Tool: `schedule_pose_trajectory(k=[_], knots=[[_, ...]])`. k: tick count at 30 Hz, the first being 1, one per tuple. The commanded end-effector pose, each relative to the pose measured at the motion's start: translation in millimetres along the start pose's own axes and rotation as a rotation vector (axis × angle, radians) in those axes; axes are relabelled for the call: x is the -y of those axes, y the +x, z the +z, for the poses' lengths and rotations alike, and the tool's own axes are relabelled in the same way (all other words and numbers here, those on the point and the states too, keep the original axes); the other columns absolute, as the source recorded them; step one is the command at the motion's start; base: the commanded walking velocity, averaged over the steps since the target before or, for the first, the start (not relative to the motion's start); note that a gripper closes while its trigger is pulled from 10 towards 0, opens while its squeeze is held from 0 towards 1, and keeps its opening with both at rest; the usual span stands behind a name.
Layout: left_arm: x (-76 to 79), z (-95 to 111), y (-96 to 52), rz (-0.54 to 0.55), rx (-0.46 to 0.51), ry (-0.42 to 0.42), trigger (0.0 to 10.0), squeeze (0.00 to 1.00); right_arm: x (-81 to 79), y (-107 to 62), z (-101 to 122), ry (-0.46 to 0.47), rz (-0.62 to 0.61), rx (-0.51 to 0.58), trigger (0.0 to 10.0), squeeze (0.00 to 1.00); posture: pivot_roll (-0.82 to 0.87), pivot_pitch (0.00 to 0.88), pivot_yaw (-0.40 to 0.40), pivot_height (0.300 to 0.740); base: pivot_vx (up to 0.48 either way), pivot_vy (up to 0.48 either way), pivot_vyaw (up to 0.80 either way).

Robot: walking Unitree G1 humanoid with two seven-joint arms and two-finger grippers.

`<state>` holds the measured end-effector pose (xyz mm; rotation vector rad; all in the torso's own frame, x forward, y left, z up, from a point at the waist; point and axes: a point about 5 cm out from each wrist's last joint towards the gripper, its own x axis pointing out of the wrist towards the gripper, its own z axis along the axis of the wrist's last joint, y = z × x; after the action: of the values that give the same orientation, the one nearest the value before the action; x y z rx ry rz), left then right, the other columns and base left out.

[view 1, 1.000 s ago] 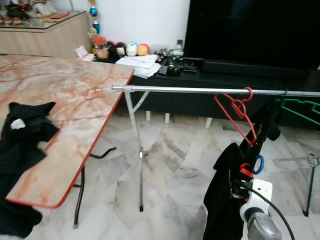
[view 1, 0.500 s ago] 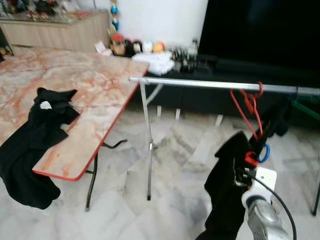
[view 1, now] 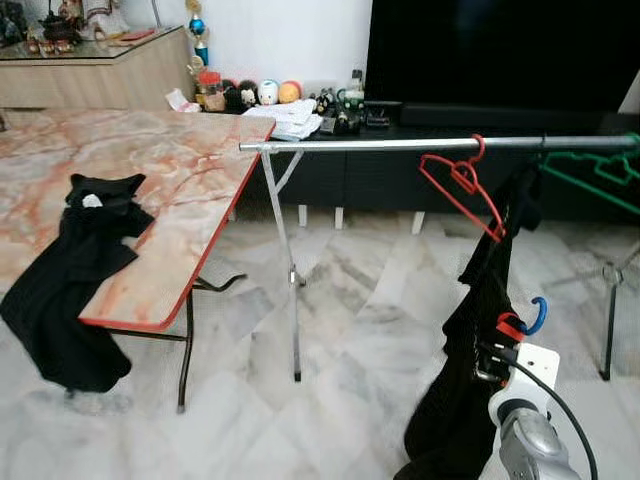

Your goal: Hang hanger

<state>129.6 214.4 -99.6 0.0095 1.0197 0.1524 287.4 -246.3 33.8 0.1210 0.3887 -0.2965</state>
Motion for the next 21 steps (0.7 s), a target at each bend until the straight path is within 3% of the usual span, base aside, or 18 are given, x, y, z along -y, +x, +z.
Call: schedule_pose_trajectory(k=[1,21], knots=[[-6.0,0.5,0.0,0.017,-0.008,0.002,10.0,0.0,-2.4,1.7,13.1,0.017,0.002,0.051,10.0,0.0,0.02,0.0,0.023,0.74,-0.274,0.0,0.0],[-7.3,0.1,-0.2,0.02,-0.01,0.004,10.0,0.0,-9.9,2.5,11.0,-0.022,0.062,0.005,10.0,0.0,0.03,0.0,0.024,0.74,-0.276,0.0,0.0]])
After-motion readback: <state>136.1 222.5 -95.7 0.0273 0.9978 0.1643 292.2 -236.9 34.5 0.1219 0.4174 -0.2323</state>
